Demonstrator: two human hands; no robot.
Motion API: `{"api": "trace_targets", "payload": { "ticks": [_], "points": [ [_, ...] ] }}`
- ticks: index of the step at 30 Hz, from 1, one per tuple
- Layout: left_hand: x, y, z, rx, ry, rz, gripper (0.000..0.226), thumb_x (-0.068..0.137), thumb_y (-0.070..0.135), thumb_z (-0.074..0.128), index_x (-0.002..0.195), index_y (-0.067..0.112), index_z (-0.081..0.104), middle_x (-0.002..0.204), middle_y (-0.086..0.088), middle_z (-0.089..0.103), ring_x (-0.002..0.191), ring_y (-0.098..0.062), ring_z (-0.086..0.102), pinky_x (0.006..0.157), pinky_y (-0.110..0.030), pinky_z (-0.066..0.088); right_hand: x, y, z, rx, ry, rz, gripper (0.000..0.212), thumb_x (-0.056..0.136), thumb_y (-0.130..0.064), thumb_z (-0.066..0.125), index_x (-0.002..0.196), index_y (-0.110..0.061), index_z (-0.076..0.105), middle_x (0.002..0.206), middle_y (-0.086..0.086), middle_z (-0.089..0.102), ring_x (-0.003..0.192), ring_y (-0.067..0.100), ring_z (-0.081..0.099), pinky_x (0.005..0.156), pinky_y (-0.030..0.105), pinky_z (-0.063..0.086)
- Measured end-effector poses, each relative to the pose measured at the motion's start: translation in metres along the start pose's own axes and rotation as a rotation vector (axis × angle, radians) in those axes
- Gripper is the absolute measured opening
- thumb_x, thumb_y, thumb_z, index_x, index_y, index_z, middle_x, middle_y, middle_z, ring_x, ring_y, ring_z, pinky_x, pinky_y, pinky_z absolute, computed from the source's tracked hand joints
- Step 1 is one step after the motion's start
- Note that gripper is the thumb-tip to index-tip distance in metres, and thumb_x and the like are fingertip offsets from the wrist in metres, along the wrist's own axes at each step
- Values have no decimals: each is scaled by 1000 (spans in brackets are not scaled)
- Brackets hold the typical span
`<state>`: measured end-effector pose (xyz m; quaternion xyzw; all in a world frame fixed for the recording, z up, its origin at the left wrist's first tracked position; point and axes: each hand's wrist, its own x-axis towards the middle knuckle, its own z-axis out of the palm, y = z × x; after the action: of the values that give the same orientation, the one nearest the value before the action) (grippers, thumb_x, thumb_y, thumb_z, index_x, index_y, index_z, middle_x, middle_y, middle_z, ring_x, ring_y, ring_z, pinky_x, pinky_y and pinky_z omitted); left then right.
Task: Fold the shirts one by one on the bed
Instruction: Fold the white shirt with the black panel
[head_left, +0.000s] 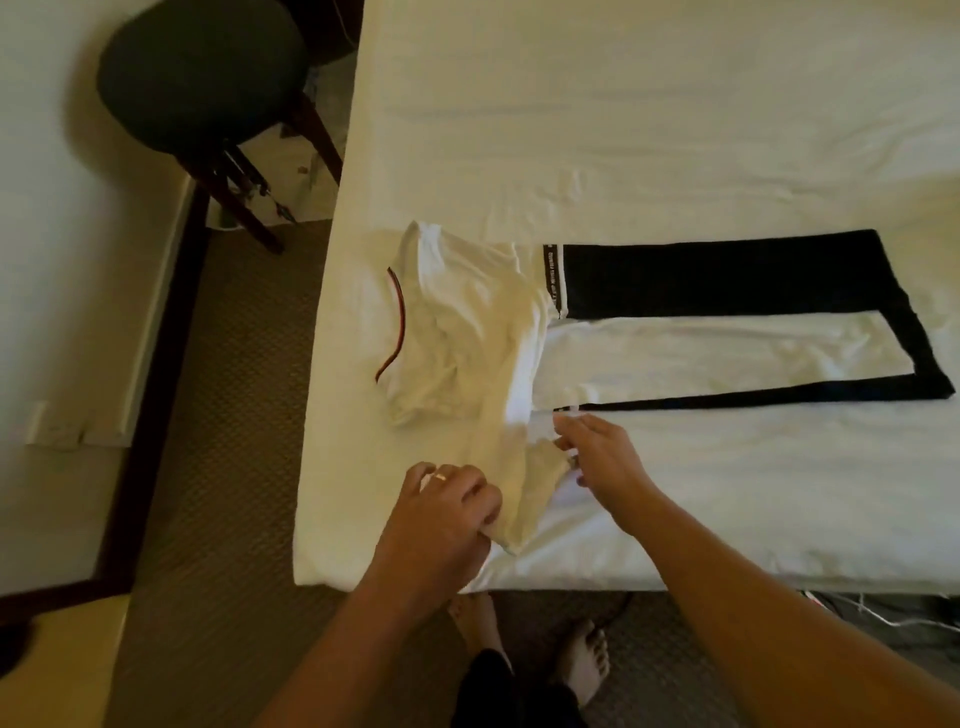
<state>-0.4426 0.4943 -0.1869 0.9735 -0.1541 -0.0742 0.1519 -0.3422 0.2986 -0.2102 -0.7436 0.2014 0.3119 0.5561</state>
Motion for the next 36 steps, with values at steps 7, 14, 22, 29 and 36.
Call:
{"api": "trace_targets", "payload": {
  "ticks": [7, 14, 22, 29, 36],
  "points": [
    [-7, 6, 15, -605, 173, -633, 28, 91, 40, 63, 112, 23, 67, 104, 9, 65, 94, -10, 60, 83, -26, 47, -4, -9, 25, -214, 123, 11, 60, 90, -59, 63, 132, -16, 54, 115, 2, 62, 97, 19, 59, 84, 34, 46],
    [37, -2, 23, -937, 43, -1058, 31, 102, 36, 53, 120, 13, 66, 121, -5, 67, 105, -20, 60, 93, -36, 47, 4, -12, 29, -320, 28, -38, 32, 88, -34, 70, 99, -4, 66, 96, 9, 70, 90, 29, 67, 85, 45, 56],
    [47, 5, 15, -1328, 17, -1099, 27, 84, 35, 78, 90, 9, 77, 94, -5, 75, 83, -18, 66, 74, -34, 52, -5, -23, 14, -243, 245, -213, 33, 93, -18, 60, 67, -12, 40, 61, -1, 40, 57, 15, 36, 53, 27, 31],
    [62, 13, 12, -1780, 136, -1167, 34, 91, 29, 66, 118, 10, 72, 110, -9, 77, 110, -28, 70, 102, -45, 52, -7, -20, 13, -107, 204, -202, 30, 92, -21, 62, 82, 5, 54, 69, 7, 49, 63, 18, 44, 61, 32, 39],
    [50, 12, -5, -2008, -87, -1079, 38, 96, 37, 58, 121, 11, 71, 117, -13, 73, 104, -29, 69, 92, -45, 53, -3, -27, 7, 214, 199, -61, 20, 95, -24, 62, 97, -5, 64, 90, 7, 65, 82, 20, 57, 76, 37, 50]
  ]
}}
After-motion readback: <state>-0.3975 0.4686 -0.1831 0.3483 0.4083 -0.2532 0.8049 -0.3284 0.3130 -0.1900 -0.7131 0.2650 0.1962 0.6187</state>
